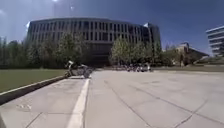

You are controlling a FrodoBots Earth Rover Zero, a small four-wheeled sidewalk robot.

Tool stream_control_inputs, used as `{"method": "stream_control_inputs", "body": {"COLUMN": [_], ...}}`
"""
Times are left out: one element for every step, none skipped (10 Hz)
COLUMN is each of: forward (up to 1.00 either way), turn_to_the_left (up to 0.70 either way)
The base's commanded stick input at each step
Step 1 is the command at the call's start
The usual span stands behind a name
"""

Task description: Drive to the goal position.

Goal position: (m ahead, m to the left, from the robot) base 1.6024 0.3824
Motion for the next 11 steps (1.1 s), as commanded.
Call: {"method": "stream_control_inputs", "body": {"forward": [0.70, 0.70, 0.70, 0.70, 0.70, 0.70, 0.70, 0.70, 0.70, 0.70, 0.70], "turn_to_the_left": [0.01, 0.01, 0.01, 0.01, 0.01, 0.01, 0.01, 0.01, 0.01, 0.01, 0.01]}}
